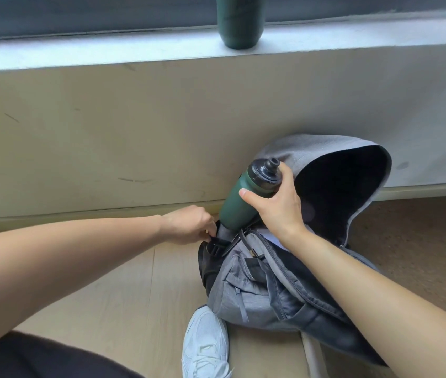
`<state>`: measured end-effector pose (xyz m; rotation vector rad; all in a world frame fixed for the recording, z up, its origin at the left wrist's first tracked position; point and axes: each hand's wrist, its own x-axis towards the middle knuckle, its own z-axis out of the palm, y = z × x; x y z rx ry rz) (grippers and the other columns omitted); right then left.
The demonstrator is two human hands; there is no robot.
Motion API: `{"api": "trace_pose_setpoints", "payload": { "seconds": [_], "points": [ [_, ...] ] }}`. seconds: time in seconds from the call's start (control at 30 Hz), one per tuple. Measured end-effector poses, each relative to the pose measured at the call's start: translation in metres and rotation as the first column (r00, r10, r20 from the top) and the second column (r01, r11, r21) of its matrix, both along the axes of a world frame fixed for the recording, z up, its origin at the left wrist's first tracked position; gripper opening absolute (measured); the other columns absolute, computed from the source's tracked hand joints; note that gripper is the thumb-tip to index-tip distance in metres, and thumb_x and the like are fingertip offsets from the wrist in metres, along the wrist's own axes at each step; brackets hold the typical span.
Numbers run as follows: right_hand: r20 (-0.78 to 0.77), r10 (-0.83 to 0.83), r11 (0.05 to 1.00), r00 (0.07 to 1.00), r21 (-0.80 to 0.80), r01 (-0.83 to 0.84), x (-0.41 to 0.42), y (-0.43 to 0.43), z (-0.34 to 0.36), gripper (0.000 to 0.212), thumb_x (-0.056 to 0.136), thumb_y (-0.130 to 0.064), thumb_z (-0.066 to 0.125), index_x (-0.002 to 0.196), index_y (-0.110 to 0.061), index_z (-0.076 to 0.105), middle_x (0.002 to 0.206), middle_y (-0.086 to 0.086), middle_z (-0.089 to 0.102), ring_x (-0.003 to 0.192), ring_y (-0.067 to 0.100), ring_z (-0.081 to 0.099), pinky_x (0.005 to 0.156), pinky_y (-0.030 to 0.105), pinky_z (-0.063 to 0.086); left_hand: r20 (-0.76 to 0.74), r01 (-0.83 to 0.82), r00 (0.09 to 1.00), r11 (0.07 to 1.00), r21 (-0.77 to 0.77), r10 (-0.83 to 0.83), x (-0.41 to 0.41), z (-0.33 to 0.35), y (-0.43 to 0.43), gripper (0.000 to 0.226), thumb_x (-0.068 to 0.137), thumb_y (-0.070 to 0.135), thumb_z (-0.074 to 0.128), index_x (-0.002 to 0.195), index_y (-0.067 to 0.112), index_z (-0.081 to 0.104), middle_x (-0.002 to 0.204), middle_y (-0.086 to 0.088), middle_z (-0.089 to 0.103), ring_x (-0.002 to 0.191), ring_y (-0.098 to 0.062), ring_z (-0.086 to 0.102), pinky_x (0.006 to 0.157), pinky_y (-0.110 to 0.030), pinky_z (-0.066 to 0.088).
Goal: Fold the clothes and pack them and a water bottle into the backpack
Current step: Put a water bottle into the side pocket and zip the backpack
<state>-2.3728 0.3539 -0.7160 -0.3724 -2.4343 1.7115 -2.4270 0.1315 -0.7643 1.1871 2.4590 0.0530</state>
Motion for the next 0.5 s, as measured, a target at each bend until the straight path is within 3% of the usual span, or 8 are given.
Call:
{"api": "trace_pose_setpoints", "payload": {
  "seconds": [0.1, 0.23, 0.37, 0.5],
  "points": [
    [0.09, -0.008, 0.999, 0.996, -0.053, 0.013, -0.004, -0.006, -0.006, 0.087, 0.064, -0.052, 0.086, 0.139, -0.045, 0.041, 0.125, -0.021, 0.062, 0.126, 0.014, 0.056, 0.111, 0.041, 0.044, -0.075, 0.044, 0.996, 0.999, 0.01, -0.043, 0.001, -0.001, -0.004, 0.01, 0.096, 0.022, 0.067, 0.095, 0.018, 0.076, 0.09, -0.006, 0.075, 0.083, -0.033, 0.066, 0.064, -0.03, 0.033],
    [0.17, 0.004, 1.0, 0.985, -0.027, 0.001, -0.012, -0.003, -0.005, 0.084, 0.068, -0.055, 0.082, 0.141, -0.04, 0.043, 0.127, -0.016, 0.061, 0.128, 0.019, 0.055, 0.11, 0.043, 0.045, -0.137, 0.062, 0.989, 0.998, 0.026, -0.058, 0.004, -0.007, -0.013, 0.012, 0.094, 0.022, 0.065, 0.086, 0.017, 0.072, 0.083, -0.006, 0.073, 0.078, -0.037, 0.064, 0.06, -0.031, 0.034],
    [0.171, 0.061, 0.983, 0.983, 0.159, -0.089, -0.012, -0.007, -0.003, 0.08, 0.075, -0.052, 0.08, 0.142, -0.03, 0.044, 0.132, -0.007, 0.063, 0.128, 0.023, 0.055, 0.106, 0.034, 0.042, -0.143, 0.073, 0.988, 0.995, 0.069, -0.063, 0.002, -0.008, -0.013, 0.011, 0.094, 0.02, 0.066, 0.085, 0.019, 0.073, 0.085, -0.001, 0.076, 0.077, -0.033, 0.067, 0.059, -0.029, 0.033],
    [0.155, 0.178, 0.932, 0.972, 0.29, -0.217, -0.009, -0.016, -0.005, 0.085, 0.074, -0.051, 0.081, 0.146, -0.035, 0.04, 0.13, -0.009, 0.067, 0.126, 0.022, 0.055, 0.109, 0.036, 0.041, -0.157, 0.128, 0.98, 0.991, 0.037, -0.121, 0.004, -0.005, -0.007, 0.013, 0.095, 0.02, 0.065, 0.085, 0.019, 0.074, 0.083, -0.001, 0.075, 0.074, -0.033, 0.065, 0.059, -0.029, 0.033]
  ]
}}
